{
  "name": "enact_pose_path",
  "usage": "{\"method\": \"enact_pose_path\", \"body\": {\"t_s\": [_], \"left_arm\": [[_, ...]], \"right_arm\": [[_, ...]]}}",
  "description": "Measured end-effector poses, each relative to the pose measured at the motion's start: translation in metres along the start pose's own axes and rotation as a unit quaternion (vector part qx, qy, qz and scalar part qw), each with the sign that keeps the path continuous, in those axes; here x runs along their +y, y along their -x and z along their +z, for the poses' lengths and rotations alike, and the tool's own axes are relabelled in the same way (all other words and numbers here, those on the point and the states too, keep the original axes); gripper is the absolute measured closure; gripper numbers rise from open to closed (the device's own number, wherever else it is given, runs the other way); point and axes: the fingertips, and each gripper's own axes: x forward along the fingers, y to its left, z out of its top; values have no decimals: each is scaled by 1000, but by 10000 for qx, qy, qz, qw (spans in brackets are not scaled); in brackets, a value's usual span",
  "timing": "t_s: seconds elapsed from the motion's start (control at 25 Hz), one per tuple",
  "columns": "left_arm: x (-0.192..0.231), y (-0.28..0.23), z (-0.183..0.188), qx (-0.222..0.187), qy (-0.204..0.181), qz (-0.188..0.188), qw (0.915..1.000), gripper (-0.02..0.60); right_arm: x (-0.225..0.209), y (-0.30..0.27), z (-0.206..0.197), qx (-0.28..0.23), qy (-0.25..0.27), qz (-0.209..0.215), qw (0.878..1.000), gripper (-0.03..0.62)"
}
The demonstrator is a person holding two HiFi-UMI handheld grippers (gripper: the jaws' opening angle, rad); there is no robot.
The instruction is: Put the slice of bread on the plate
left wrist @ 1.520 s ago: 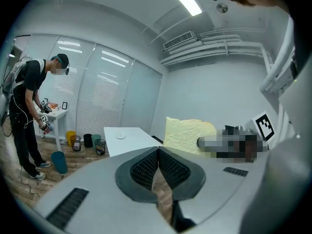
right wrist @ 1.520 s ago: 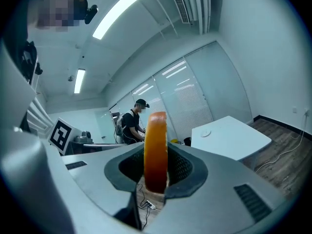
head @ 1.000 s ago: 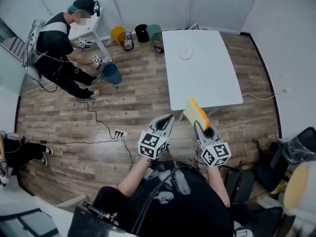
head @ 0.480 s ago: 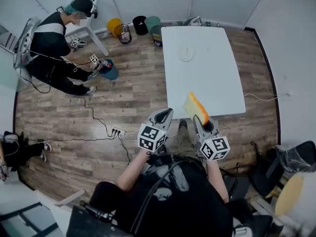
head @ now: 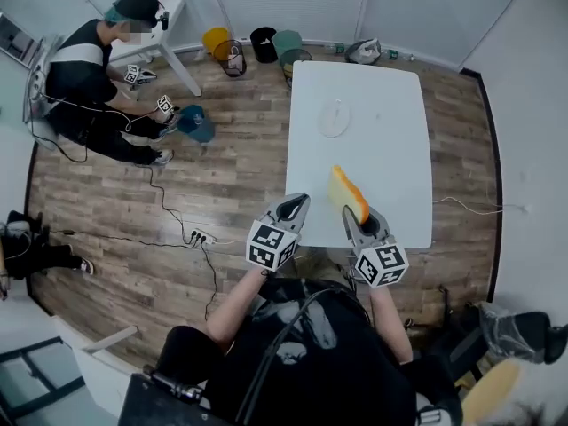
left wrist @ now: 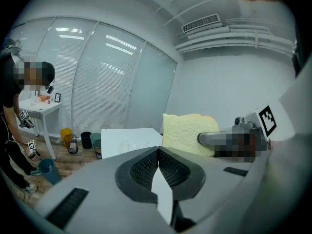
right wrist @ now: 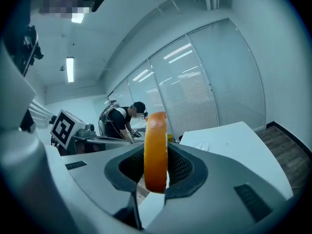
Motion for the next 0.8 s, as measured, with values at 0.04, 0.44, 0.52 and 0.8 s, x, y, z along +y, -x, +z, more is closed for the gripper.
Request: {"method": "enact_pose_path", "body": {"t_s": [0.04,0.44,0.52,0.8], "left_arm": [[5,-10,1,2,5,52,10000,574],[79,-110,6,239,70,135,9996,574],[96,-131,2,328,45,132,9994,574],[141,-181,-13,630,209,158,9977,574]], "right_arm": [[-11,-8,0,42,30,20,10000,507],[-87,-113,-3,549,718,-312,9954,507],[-101,-142,-7,701,1055,-418,9911,507],[-191,-254,-40,1618,1971,-1178,9597,507]]}}
